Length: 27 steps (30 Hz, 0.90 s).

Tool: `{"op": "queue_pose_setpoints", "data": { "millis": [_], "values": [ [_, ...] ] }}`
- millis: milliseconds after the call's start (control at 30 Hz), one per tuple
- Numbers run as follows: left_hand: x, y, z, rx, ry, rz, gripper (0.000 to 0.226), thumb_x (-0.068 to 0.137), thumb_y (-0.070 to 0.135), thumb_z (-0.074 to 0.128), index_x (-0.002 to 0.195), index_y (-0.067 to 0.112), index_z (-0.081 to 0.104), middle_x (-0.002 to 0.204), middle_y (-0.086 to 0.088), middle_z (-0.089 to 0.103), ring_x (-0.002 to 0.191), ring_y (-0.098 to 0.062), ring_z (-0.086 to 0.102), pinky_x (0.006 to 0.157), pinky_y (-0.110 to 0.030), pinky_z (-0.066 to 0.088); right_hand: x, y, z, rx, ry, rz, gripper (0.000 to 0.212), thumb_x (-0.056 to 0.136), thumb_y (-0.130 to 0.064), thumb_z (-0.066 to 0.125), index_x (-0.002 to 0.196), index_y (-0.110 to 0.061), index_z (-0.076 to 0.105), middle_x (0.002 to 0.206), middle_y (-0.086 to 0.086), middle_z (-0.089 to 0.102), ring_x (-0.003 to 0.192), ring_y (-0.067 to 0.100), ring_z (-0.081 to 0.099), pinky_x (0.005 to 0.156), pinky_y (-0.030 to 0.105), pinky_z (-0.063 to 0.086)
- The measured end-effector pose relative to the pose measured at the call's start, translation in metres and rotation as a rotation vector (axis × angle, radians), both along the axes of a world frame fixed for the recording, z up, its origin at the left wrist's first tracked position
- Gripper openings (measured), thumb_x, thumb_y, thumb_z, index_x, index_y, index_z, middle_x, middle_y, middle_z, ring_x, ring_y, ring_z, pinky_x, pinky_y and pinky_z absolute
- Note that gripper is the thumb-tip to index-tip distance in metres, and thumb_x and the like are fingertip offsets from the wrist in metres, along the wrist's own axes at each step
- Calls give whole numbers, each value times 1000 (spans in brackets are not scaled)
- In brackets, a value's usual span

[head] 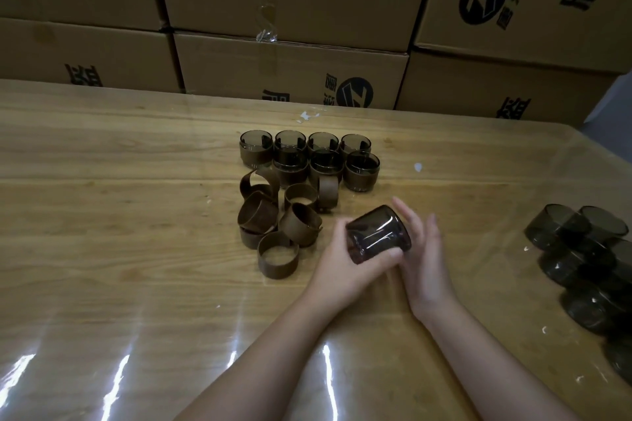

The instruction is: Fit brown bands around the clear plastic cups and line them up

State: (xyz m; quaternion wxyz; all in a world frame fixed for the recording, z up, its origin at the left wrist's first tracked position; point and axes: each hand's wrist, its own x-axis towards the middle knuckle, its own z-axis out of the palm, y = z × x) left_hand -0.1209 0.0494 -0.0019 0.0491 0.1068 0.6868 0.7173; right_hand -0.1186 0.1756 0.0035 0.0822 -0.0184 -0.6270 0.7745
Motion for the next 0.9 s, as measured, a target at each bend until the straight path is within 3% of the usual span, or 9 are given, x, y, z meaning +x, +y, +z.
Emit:
{"op": "queue_pose_setpoints", "data": {
  "millis": [67, 167, 333, 400, 500, 600, 667, 733, 900],
  "values": [
    [0, -1, 5, 79, -47, -27, 60, 56, 58, 68, 103, 24, 52, 78, 2, 69, 60, -8, 64, 53, -17, 47, -6, 1, 1, -21, -69, -81, 32, 100, -42, 39, 109, -21, 61, 98, 10, 66, 88, 19, 64, 72, 30, 50],
    [-3, -4, 10, 166, -108, -9, 70, 65, 65, 52, 99, 4, 57, 58, -3, 64, 44, -15, 57, 44, -21, 42, -18, -4, 3, 330, -62, 35, 17, 100, -12, 48, 91, -18, 61, 71, -3, 67, 59, 6, 61, 53, 18, 44],
    [-5, -10, 12, 294, -139, 14, 73, 81, 64, 20, 79, 10, 68, 48, -9, 54, 37, -20, 48, 42, -24, 38, -47, -26, 11, 505, -36, 110, 24, 94, 2, 52, 106, -17, 62, 124, 8, 57, 110, 16, 54, 81, 7, 43],
    [-7, -10, 11, 313, -148, 14, 78, 80, 64, 15, 85, 7, 67, 45, -8, 52, 35, -18, 47, 40, -22, 37, -54, -34, 12, 501, -70, 144, 24, 95, 1, 52, 108, -16, 62, 117, 5, 60, 109, 18, 53, 84, 13, 45],
    [-9, -10, 10, 304, -127, 2, 81, 81, 65, 13, 86, 3, 64, 45, -7, 51, 34, -17, 46, 40, -22, 36, -54, -37, 15, 583, -103, 140, 30, 97, -7, 51, 79, -31, 56, 98, -1, 60, 91, 8, 56, 73, 15, 40],
    [-10, -10, 8, 311, -123, 6, 79, 81, 65, 14, 86, 6, 67, 47, -7, 51, 36, -17, 45, 40, -22, 36, -47, -32, 14, 424, -83, 147, 23, 98, 0, 48, 88, -16, 62, 90, -1, 62, 72, -5, 62, 66, 9, 45],
    [-10, -10, 8, 317, -132, 16, 75, 82, 64, 19, 90, 6, 66, 50, -7, 52, 39, -16, 45, 40, -21, 36, -40, -22, 11, 279, -92, 96, 18, 99, -4, 50, 97, -6, 68, 102, 8, 66, 83, 12, 65, 79, 23, 50],
    [-8, -9, 9, 284, -141, 26, 64, 82, 59, 34, 102, 6, 62, 64, -8, 60, 46, -15, 49, 44, -23, 38, -33, -10, 6, 167, -126, 34, 15, 96, -5, 55, 97, -13, 68, 105, 13, 68, 91, 23, 65, 84, 35, 52],
    [-3, -10, 11, 260, -125, 13, 51, 70, 25, 68, 117, 23, 47, 105, -2, 64, 73, -12, 65, 53, -22, 49, -15, 6, -4, -166, -47, -183, 36, 90, 7, 58, 107, -23, 54, 94, 4, 66, 77, 12, 70, 65, 23, 56]
  ]
}}
